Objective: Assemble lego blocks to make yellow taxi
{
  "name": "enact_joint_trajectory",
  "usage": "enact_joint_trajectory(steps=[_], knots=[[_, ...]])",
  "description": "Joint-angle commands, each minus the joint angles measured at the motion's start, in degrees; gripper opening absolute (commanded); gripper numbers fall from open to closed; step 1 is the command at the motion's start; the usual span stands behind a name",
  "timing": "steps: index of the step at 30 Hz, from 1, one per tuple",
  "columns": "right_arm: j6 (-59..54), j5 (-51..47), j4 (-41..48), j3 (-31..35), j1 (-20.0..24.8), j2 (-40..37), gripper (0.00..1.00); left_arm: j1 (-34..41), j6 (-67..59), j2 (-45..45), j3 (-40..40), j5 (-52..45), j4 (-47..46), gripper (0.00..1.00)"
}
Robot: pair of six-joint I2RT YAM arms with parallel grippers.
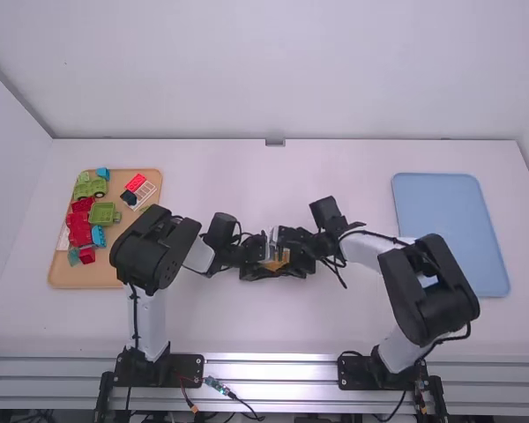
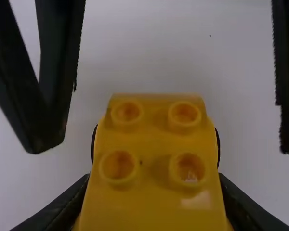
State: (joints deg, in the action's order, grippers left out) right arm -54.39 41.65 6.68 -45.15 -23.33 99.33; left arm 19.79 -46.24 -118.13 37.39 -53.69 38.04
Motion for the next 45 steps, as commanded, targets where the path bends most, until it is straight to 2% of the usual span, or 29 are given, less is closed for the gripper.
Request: enact_joint_trajectory(steps=[1,2,6,7,12,14,17,19,21,22,23,24,29,33,34,36,40,45], knots=[[0.04,0.74,1.05,-0.55,1.49,-2.55,0.79,0.19,-0.66,-0.74,-0.33,2.81,-0.68,0.10],[-0.31,0.72,1.64,-0.55,1.97,-2.99,0.80,0.19,-0.66,-0.74,-0.33,2.83,-0.68,0.10],[-1.51,0.63,4.92,-0.55,4.66,-5.35,0.98,-0.18,-0.66,-0.74,-0.33,2.81,-0.68,0.10],[-1.55,0.28,5.64,-0.55,5.53,-5.94,1.00,-0.18,-0.69,-0.74,-0.33,2.86,-0.68,0.10],[-1.55,-3.17,10.19,-0.52,10.51,-8.89,0.99,0.17,-0.69,-0.74,-0.33,2.86,-0.73,0.14],[-2.73,-2.99,12.41,-0.50,13.49,-10.25,0.99,-0.16,-0.66,-0.74,-0.33,2.83,-0.68,0.19],[-6.51,1.44,14.69,0.04,17.68,-11.53,0.99,-0.14,-0.66,-0.74,-0.33,2.97,-0.73,0.33],[-9.05,6.16,15.04,1.29,20.65,-12.54,0.99,0.15,-0.62,-0.70,-0.33,4.54,-0.97,0.63],[-10.29,8.41,14.19,2.73,22.47,-13.00,0.99,0.12,-0.62,-0.61,-0.31,5.96,-1.58,0.72],[-10.82,9.70,13.25,3.72,23.50,-12.98,0.99,-0.16,-0.60,-0.42,-0.26,6.38,-2.21,0.81],[-10.82,10.47,12.17,4.59,23.91,-12.82,0.99,-0.27,-0.34,-0.04,-0.28,6.22,-2.76,0.95],[-10.78,10.78,11.08,5.38,24.09,-12.82,0.99,-0.31,0.15,0.39,-0.33,6.16,-3.22,0.99],[-9.60,11.04,2.58,10.86,23.04,-12.82,0.99,-0.58,0.60,3.72,-0.22,5.85,-7.70,0.99],[-4.87,11.06,-11.56,17.14,19.80,-11.69,0.99,-0.62,-2.30,9.94,0.63,7.56,-18.06,0.99],[-4.57,11.04,-12.31,17.40,19.65,-11.56,0.99,-0.62,-2.61,10.21,0.70,7.73,-18.61,0.99],[0.94,11.08,-22.91,20.46,17.22,-9.28,0.99,-0.31,-6.17,14.86,1.97,9.11,-26.72,0.99],[5.35,11.02,-32.20,21.55,13.49,-4.39,0.99,-1.32,-10.89,21.66,3.61,9.92,-36.38,0.99],[3.52,11.08,-35.98,20.04,9.14,1.40,0.99,-4.38,-11.29,29.27,3.58,10.66,-40.57,0.99]])
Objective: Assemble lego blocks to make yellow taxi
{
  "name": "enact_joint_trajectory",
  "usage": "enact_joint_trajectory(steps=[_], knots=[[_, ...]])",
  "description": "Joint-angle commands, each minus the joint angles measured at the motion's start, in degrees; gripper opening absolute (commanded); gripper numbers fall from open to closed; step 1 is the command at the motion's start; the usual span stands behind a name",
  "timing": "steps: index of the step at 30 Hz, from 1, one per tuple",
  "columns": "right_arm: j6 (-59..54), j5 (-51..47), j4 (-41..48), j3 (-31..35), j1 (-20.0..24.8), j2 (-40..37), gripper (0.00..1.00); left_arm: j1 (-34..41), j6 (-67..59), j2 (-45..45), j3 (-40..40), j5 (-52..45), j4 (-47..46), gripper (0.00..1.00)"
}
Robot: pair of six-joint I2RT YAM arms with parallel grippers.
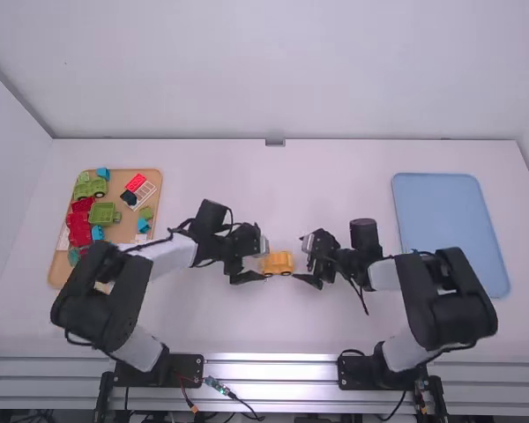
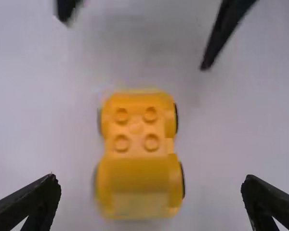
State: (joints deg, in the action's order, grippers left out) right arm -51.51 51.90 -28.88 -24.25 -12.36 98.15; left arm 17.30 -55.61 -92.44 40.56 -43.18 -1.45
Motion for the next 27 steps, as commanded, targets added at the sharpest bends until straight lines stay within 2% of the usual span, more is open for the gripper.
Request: enact_joint_trajectory(steps=[1,9,20,24,25,26,27], knots=[[0.61,0.79,-0.66,-1.33,-2.43,3.26,0.99,-2.50,-2.06,4.68,0.31,-0.27,-1.54,0.99],[-1.22,2.97,4.07,-10.49,-5.73,10.76,0.99,-9.58,-6.67,14.97,-2.89,-6.72,-6.50,0.99],[-3.45,2.86,10.19,-18.53,-9.97,19.61,0.98,-12.99,-6.54,19.02,-7.10,-6.45,-4.86,0.99],[-3.45,1.70,12.39,-19.32,-10.08,19.70,0.79,-13.65,-6.54,18.99,-7.15,-6.45,-5.43,0.99],[-3.39,2.27,13.29,-19.96,-9.68,19.70,0.67,-13.73,-6.61,18.99,-7.15,-6.50,-5.47,0.99],[-3.28,2.36,13.55,-20.22,-9.49,19.70,0.61,-13.65,-6.59,18.99,-7.15,-6.45,-5.36,0.99],[-3.06,2.34,13.70,-20.37,-9.35,19.68,0.59,-13.51,-6.59,18.99,-7.15,-6.45,-5.32,0.99]])
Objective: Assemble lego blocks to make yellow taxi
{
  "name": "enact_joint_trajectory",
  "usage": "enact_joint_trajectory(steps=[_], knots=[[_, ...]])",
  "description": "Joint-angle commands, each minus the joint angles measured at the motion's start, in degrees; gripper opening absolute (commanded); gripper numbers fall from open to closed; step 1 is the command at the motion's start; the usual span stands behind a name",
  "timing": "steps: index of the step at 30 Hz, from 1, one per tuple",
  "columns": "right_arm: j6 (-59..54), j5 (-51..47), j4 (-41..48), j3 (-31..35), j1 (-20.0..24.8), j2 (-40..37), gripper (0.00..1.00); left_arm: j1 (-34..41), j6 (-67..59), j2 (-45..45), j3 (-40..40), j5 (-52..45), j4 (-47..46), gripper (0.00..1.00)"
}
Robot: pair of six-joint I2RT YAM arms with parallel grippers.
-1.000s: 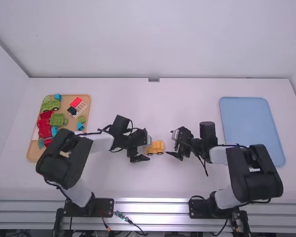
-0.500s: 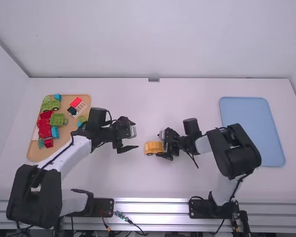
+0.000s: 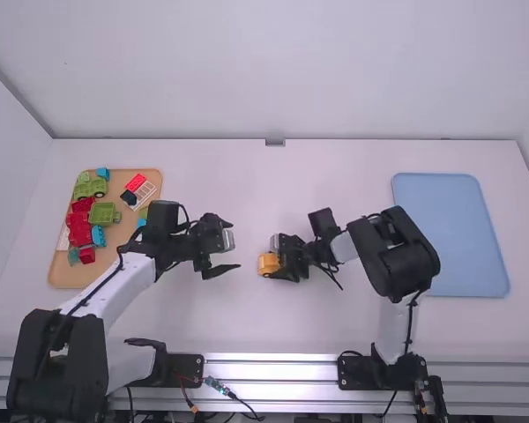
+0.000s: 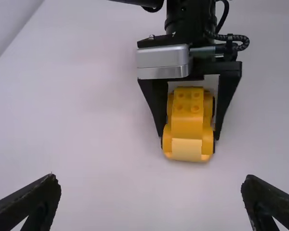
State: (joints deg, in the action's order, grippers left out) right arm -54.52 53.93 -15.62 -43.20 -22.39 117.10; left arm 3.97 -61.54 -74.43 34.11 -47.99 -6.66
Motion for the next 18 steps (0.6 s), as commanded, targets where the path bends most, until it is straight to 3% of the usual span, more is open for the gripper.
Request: enact_joint_trajectory(steps=[1,3,7,16,18], knots=[[0.46,0.20,0.76,-1.70,0.70,0.71,0.59,-0.07,-0.66,0.98,-0.70,-1.65,-0.12,0.99],[0.66,0.11,1.88,-2.36,0.66,0.68,0.50,-0.09,-0.69,0.98,-0.70,-1.65,-0.14,0.99],[0.09,-2.62,6.36,-3.91,1.36,-0.30,0.48,-0.07,-0.66,0.55,-0.70,-1.65,0.12,0.99],[-2.23,-29.18,34.21,-11.67,3.30,-10.75,0.41,0.01,-0.47,-4.46,-0.70,-1.67,3.93,0.99],[0.00,-34.47,37.07,-13.05,3.50,-12.32,0.37,-0.14,-0.45,-5.55,-0.70,-1.67,4.76,0.99]])
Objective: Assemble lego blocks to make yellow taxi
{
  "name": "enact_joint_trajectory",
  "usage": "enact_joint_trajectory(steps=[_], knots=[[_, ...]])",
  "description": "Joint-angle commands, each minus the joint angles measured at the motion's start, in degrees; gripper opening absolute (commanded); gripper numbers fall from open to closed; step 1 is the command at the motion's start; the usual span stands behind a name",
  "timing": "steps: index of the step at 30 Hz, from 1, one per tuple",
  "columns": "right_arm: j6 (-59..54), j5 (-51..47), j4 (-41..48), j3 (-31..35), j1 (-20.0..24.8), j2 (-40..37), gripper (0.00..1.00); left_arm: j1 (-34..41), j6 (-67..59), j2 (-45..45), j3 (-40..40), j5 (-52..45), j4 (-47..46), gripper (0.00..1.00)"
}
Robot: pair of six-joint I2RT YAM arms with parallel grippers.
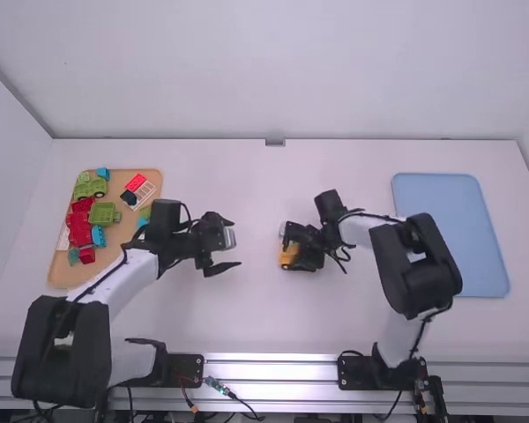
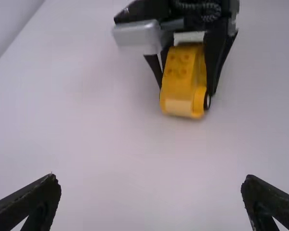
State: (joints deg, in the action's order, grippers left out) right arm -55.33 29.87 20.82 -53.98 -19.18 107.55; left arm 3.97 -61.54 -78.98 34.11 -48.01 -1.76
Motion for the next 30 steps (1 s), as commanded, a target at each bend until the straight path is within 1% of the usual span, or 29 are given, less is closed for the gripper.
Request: enact_joint_trajectory(steps=[1,2,3,4,6,8,10,12,13,14,15,16,18,19,20,22,23,24,25,26,27,28,29,30], knots=[[5.51,-17.05,2.80,-3.80,0.87,-4.39,0.38,-0.23,-0.47,-1.97,-0.70,-2.08,0.60,0.99],[6.86,-19.19,3.34,-4.24,1.09,-4.87,0.38,-0.25,-0.49,-2.25,-0.70,-2.08,0.76,0.99],[11.19,-25.24,4.31,-5.38,1.86,-6.16,0.37,-0.23,-0.42,-3.02,-0.70,-2.24,1.70,0.99],[12.63,-27.54,4.66,-5.86,2.25,-6.70,0.37,-0.12,-0.42,-3.43,-0.70,-2.63,2.13,0.99],[15.63,-32.41,5.92,-7.10,3.67,-8.13,0.34,0.06,-0.45,-4.46,-0.70,-3.70,3.80,0.99],[17.03,-34.93,7.17,-7.85,5.31,-9.33,0.32,-0.25,-0.45,-4.98,-0.70,-4.73,4.95,0.99],[20.48,-38.10,7.65,-8.37,8.66,-10.92,0.27,-0.33,-0.45,-5.46,-0.70,-5.30,6.16,0.99],[22.93,-39.34,6.95,-8.37,11.21,-11.91,0.18,-0.27,-0.40,-5.60,-0.70,-5.27,6.92,0.99],[24.65,-39.12,6.12,-8.24,13.77,-12.74,0.17,0.01,-0.14,-5.57,-0.70,-5.21,7.49,0.99],[25.59,-38.77,5.90,-8.26,15.28,-13.11,0.17,0.04,0.69,-5.57,-0.70,-4.82,8.01,0.99],[27.65,-37.46,4.94,-8.26,18.93,-13.90,0.16,0.04,3.53,-5.57,-0.70,-4.29,9.76,0.99],[28.33,-36.85,4.50,-8.26,20.20,-14.05,0.15,0.01,4.36,-5.57,-0.70,-4.20,10.27,0.99],[29.20,-33.09,2.75,-8.24,24.79,-14.42,0.11,0.04,6.94,-5.57,-0.70,-3.94,12.06,0.99],[29.44,-29.77,1.16,-8.11,27.96,-14.42,0.08,0.01,7.93,-5.57,-0.70,-4.03,12.87,0.99],[29.40,-28.28,0.42,-7.98,29.24,-14.40,0.08,0.04,8.34,-5.57,-0.70,-3.98,13.22,0.99],[29.40,-21.79,-4.39,-6.19,34.51,-14.38,0.07,0.04,8.60,-5.57,-0.70,-4.03,13.96,0.99],[29.46,-19.74,-7.21,-5.03,36.35,-14.38,0.08,0.04,8.60,-5.57,-0.70,-3.98,14.20,0.99],[29.68,-16.63,-11.58,-3.17,38.75,-14.24,0.09,0.04,8.58,-5.57,-0.70,-3.98,14.35,0.99],[29.66,-15.26,-13.68,-2.25,39.76,-14.18,0.09,0.04,8.58,-5.57,-0.70,-3.98,14.35,0.99],[29.97,-12.20,-18.62,0.07,41.90,-13.90,0.13,0.04,8.60,-5.57,-0.70,-3.98,14.33,0.99],[30.53,-10.60,-21.29,1.33,42.93,-13.59,0.17,0.04,8.60,-5.57,-0.70,-3.98,14.33,0.99],[32.61,-7.87,-27.82,4.28,45.44,-12.54,0.24,0.04,8.58,-5.57,-0.70,-3.98,14.29,0.99],[32.89,-7.67,-28.48,4.55,45.66,-12.39,0.25,0.04,8.58,-5.57,-0.70,-4.01,14.29,0.99],[34.03,-6.64,-31.54,5.97,47.06,-11.51,0.28,0.04,8.60,-5.57,-0.70,-4.05,14.35,0.99]])
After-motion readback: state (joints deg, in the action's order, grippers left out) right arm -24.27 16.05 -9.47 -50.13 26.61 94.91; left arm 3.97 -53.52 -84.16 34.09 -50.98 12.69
